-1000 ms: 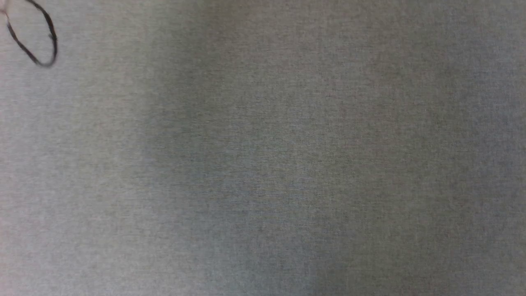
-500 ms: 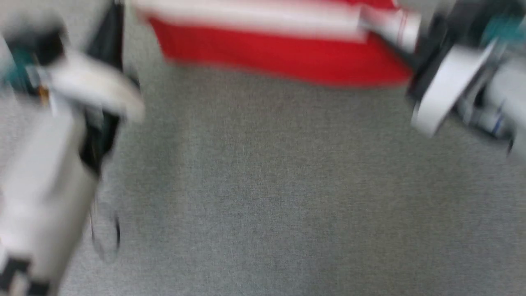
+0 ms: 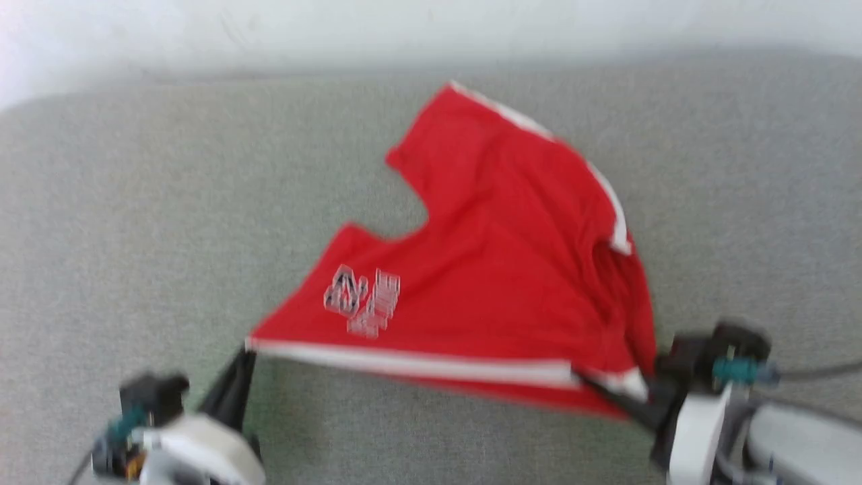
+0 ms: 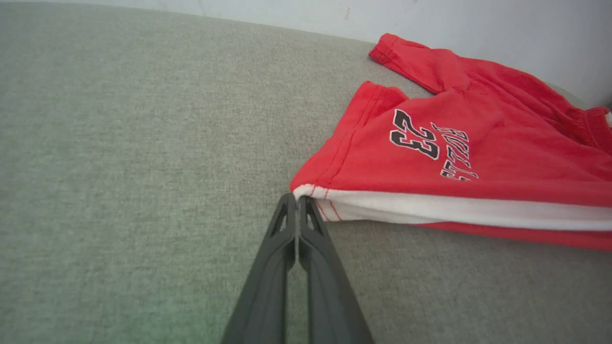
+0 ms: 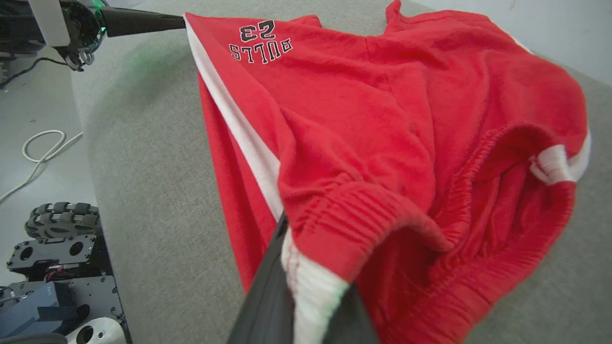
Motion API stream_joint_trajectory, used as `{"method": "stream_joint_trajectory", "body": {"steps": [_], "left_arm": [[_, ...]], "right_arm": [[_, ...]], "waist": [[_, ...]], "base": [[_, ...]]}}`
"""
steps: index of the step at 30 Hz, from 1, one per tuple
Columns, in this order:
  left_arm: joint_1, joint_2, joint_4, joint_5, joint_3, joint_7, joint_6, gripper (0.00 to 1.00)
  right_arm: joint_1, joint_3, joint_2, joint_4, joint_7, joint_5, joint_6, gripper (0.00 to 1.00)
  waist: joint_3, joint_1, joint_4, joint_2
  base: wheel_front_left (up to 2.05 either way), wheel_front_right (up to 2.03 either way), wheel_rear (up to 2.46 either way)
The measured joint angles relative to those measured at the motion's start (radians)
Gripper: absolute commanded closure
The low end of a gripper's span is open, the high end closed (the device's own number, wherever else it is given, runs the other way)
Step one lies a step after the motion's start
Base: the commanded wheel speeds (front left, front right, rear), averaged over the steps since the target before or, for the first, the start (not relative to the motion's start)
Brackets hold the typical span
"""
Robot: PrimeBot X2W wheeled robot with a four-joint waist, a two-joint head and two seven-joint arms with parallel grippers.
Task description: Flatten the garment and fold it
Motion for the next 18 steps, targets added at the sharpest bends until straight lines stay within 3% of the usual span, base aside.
{"method": "stream_joint_trajectory", "body": {"steps": [6, 9, 13, 18], "left_arm": [[0.149, 0.027, -0.080, -0.014, 0.002, 0.003, 0.044, 1.00], [0.165, 0.041, -0.117, -0.009, 0.004, 0.010, 0.063, 1.00], [0.116, 0.048, -0.148, 0.026, 0.002, 0.010, 0.075, 1.00], [-0.068, 0.047, -0.137, 0.091, -0.022, 0.030, 0.065, 1.00]], "right_arm": [[0.138, -0.007, 0.001, -0.044, 0.000, -0.010, 0.000, 1.00], [0.160, -0.063, 0.005, -0.057, 0.000, -0.023, 0.000, 1.00], [0.172, -0.189, 0.025, -0.062, -0.001, -0.046, 0.000, 1.00], [0.190, -0.322, 0.051, -0.053, -0.001, -0.091, 0.000, 1.00]], "waist": [[-0.069, 0.0001, -0.002, 0.0000], [-0.085, 0.0002, 0.002, 0.0000], [-0.082, 0.0003, 0.003, 0.0000], [-0.058, 0.0005, -0.013, 0.0000]], "base": [[0.00, 0.00, 0.00], [0.00, 0.00, 0.00], [0.00, 0.00, 0.00], [0.00, 0.00, 0.00]]}}
